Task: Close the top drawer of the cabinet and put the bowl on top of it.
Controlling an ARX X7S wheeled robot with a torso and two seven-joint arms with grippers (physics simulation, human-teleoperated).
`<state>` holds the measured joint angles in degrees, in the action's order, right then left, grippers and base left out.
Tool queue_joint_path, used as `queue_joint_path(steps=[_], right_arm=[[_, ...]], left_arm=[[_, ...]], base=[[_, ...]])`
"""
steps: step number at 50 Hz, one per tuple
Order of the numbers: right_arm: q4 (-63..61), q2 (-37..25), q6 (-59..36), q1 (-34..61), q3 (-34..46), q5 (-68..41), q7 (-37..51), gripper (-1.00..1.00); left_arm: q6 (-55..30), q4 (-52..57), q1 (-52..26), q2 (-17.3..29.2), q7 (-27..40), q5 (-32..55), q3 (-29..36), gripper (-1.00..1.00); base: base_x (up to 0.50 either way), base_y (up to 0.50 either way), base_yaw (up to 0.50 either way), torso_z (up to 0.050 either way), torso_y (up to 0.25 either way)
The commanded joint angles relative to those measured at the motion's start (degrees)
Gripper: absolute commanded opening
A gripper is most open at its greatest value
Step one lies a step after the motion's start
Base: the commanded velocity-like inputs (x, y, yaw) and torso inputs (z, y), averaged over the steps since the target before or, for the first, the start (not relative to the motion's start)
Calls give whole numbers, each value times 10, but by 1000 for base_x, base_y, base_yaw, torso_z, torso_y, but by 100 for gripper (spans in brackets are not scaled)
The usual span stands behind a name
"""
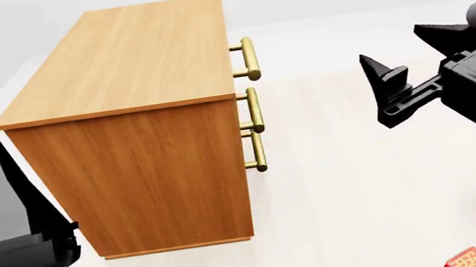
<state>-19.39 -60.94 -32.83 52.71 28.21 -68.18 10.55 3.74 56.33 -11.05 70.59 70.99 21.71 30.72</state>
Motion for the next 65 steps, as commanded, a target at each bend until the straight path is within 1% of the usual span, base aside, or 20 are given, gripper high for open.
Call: queue_joint_path(steps=[1,6,7,8,15,25,33,37,38,39,50,65], right_arm=[[48,-28,-86,53,11,-7,13,100],[105,-25,-114,78,21,8,2,100],[119,-24,-145,90,25,-6,7,100],[122,-28,-128,85,24,7,-2,100],[212,-25,-181,126,53,43,-27,100],[267,-27,-230,167,91,95,-52,100],[293,-38,-240,159,100,102,-59,100],[308,-42,-245,152,99,98,-55,100],[317,-39,-263,156,100,92,-54,100],[313,-44,-245,147,100,97,-57,100],[349,-41,-250,128,99,86,-54,100],[365,-41,-255,91,110,71,-71,100]], left_arm=[[2,2,1,2,-1,0,-2,100],[6,-4,3,0,-2,-2,-2,100],[7,-6,3,-1,-3,-3,-1,100],[6,-6,3,-2,-4,-3,-1,100],[4,-1,2,1,-2,1,-5,100],[15,-9,14,0,2,-13,-2,100],[37,-29,29,-3,2,-29,0,100],[19,-12,16,5,4,-6,-9,100],[17,-11,15,5,4,-5,-9,100],[15,-9,14,6,4,-3,-10,100],[17,-8,15,11,6,3,-16,100],[12,-4,16,11,5,3,-16,100]], base=[[0,0,0,0,0],[0,0,0,0,0],[0,0,0,0,0],[0,0,0,0,0],[0,0,0,0,0],[0,0,0,0,0],[0,0,0,0,0],[0,0,0,0,0],[0,0,0,0,0],[0,0,0,0,0],[0,0,0,0,0],[0,0,0,0,0]])
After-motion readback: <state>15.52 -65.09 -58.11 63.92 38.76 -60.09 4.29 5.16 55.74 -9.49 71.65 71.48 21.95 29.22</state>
